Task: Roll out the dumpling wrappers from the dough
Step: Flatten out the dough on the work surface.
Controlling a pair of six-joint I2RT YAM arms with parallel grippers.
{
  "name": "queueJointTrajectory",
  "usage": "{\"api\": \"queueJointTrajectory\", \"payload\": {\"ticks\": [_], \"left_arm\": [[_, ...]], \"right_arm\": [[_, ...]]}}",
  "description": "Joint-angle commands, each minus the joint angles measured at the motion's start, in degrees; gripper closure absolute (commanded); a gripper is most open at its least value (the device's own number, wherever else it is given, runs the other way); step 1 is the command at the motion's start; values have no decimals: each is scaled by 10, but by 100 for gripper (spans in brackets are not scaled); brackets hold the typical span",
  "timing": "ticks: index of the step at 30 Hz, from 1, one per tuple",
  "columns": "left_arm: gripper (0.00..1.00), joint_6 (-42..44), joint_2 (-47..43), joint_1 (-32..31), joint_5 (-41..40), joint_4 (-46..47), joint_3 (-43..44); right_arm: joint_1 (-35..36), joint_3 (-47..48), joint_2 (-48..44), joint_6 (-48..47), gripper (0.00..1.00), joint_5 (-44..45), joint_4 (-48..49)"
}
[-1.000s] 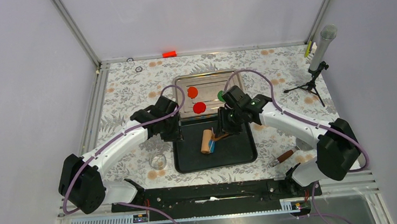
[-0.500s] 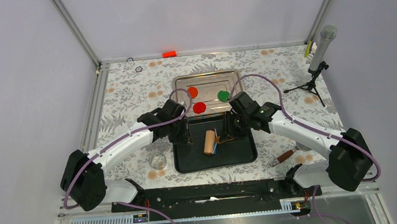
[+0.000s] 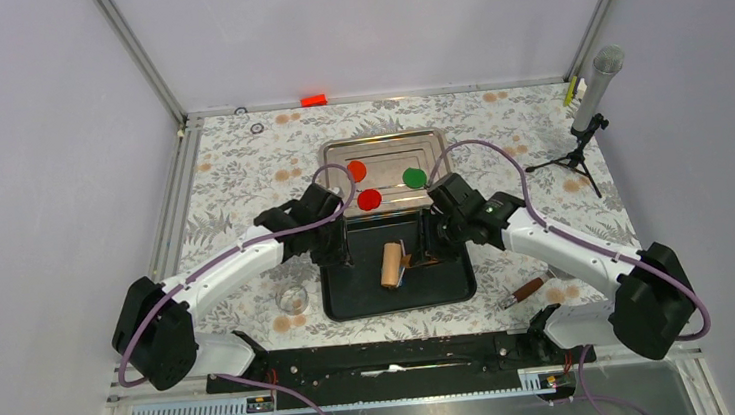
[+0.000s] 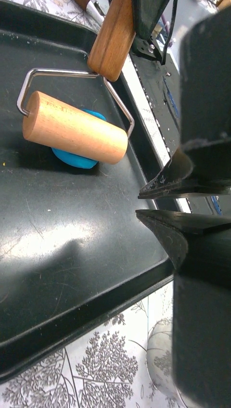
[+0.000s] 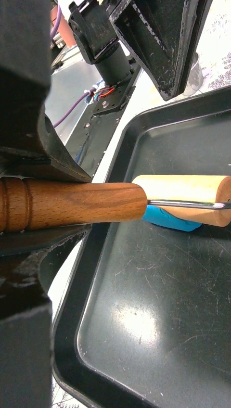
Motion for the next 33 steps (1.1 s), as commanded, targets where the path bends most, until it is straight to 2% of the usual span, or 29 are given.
{"api": "queueJointTrajectory", "payload": {"ticks": [1, 5, 13, 18, 25, 33], "left_arm": [[80, 13, -11, -1, -34, -14, 28], [80, 17, -15, -1, -49, -25, 27], [80, 25, -15, 0, -55, -25, 24], [81, 30, -5, 0, -56, -25, 31], [81, 33, 0, 0, -64, -27, 35], [81, 39, 8, 1, -62, -28, 40]], "right_arm": [[0, -27, 48, -25, 100, 36, -126], [-13, -45, 50, -24, 100, 15, -119], [-84, -83, 17, -29, 100, -48, -118], [-94, -91, 3, -3, 100, -100, -121], [-95, -63, -23, 43, 100, -60, -159], [-95, -54, 7, 54, 100, -62, -150]]}}
